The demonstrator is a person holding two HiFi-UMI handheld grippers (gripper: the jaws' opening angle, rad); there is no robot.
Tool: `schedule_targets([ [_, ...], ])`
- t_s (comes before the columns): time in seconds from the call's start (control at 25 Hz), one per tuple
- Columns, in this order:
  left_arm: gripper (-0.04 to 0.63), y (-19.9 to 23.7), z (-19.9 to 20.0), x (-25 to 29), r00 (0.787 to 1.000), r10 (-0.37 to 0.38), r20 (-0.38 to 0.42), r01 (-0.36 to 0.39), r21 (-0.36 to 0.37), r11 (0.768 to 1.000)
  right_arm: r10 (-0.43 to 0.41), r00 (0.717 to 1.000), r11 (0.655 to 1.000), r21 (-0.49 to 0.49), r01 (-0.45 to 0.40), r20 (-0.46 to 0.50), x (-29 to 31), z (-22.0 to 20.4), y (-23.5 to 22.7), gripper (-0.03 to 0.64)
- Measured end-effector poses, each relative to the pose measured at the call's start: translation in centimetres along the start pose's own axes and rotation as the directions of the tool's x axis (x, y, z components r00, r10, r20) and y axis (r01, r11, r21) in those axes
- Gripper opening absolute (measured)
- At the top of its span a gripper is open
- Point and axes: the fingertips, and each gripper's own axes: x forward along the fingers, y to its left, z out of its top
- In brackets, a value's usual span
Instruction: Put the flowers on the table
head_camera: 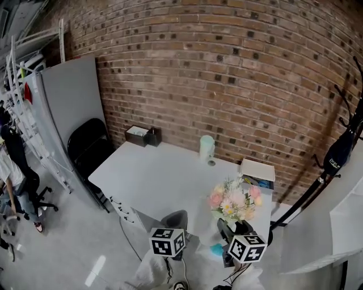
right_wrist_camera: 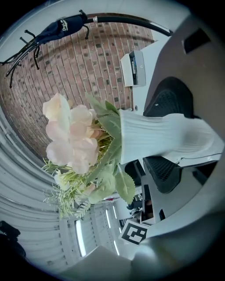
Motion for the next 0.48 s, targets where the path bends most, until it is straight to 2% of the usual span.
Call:
schedule_targets([
  [0.28, 0.006, 0.5, -1.6, 3.1, 0.998, -0.028, -0.056, 0.027, -0.013, 1.0, -0.049, 0.999, 0.998, 0.027, 0.049, -0.023, 1.4, -0.5, -2.2, 0.258],
  [0.48, 0.006, 1.0, -1.5, 5.5, 0.997, -0.037, -0.062, 0.036, -0.022, 0.999, -0.066, 0.997, 0.998, 0.016, 0.066, -0.033, 3.4, 0.1, -3.7, 0.258],
])
